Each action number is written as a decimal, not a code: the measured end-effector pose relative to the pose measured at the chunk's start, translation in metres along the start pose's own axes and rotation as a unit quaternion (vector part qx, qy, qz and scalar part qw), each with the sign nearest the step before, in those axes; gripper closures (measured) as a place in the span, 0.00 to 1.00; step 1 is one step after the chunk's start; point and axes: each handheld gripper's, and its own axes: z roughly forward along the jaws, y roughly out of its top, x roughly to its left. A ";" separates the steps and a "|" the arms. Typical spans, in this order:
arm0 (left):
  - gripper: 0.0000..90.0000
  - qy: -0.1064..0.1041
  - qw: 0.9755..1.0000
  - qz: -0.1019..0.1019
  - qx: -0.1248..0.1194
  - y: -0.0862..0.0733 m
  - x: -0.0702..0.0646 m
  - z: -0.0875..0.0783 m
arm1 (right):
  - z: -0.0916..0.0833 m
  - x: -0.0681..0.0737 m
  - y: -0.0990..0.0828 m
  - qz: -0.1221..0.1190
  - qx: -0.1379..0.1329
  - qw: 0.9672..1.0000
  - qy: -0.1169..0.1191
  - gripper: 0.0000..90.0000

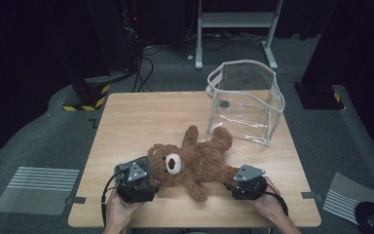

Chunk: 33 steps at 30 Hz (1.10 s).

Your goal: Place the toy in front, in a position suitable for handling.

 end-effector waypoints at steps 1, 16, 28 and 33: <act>0.32 0.000 1.000 0.005 0.003 -0.001 -0.002 0.002 | -0.001 0.000 -0.001 0.001 0.001 1.000 0.000 0.41; 0.63 0.026 0.998 0.044 0.043 -0.003 -0.016 0.020 | -0.003 0.000 -0.006 -0.002 -0.007 1.000 0.006 0.51; 0.90 -0.009 0.998 0.061 0.023 0.003 -0.017 0.012 | -0.015 -0.005 -0.008 -0.005 -0.033 0.999 0.008 0.63; 0.91 -0.023 0.999 0.046 0.001 0.008 -0.013 0.006 | -0.018 -0.007 -0.010 0.004 -0.040 0.999 0.004 0.55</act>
